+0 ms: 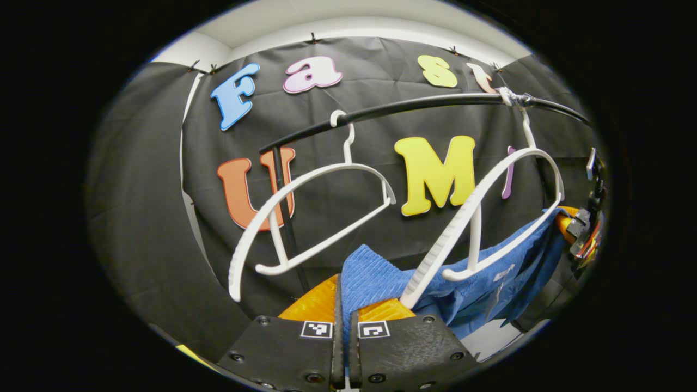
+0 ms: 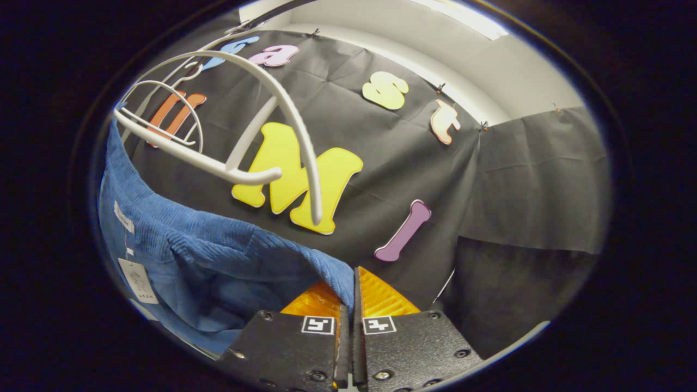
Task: Grasp the clothes on the hanger with both hands and then place them into the laundry hamper below.
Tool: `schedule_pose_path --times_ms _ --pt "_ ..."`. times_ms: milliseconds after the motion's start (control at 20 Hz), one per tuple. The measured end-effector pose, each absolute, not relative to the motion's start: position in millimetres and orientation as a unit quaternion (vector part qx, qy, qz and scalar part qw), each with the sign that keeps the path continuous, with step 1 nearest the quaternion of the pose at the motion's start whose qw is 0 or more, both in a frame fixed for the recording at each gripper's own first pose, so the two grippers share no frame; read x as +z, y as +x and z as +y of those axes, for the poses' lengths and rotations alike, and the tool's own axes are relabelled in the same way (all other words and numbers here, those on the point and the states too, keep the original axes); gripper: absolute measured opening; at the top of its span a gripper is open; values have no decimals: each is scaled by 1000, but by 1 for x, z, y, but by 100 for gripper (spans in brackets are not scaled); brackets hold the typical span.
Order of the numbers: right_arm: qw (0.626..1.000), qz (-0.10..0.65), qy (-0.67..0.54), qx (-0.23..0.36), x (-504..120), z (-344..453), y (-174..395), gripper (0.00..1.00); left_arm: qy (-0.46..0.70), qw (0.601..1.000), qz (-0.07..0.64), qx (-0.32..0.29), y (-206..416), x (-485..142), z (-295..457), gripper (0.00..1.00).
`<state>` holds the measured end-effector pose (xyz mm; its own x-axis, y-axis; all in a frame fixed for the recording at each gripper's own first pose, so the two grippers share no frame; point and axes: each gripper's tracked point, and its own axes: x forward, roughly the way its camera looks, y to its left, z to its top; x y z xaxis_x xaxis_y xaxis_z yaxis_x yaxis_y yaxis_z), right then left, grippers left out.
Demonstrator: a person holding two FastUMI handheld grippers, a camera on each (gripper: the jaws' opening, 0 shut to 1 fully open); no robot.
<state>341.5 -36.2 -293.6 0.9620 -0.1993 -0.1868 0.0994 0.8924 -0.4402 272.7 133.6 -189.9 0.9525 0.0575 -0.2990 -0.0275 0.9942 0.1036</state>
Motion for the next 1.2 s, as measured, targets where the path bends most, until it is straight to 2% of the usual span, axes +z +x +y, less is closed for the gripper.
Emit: schedule_pose_path --times_ms 750,800,850,1200 --pt "962 248 -116 -22 -358 -8 256 6 12 979 203 12 192 -245 96 3" --pt "961 254 -109 -15 -360 -1 250 6 13 978 206 8 185 -248 93 8" --pt "960 258 -105 -7 -361 7 244 6 14 978 209 5 179 -251 90 3" --pt "952 287 -69 86 -366 86 202 7 13 973 230 -26 148 -274 52 3"
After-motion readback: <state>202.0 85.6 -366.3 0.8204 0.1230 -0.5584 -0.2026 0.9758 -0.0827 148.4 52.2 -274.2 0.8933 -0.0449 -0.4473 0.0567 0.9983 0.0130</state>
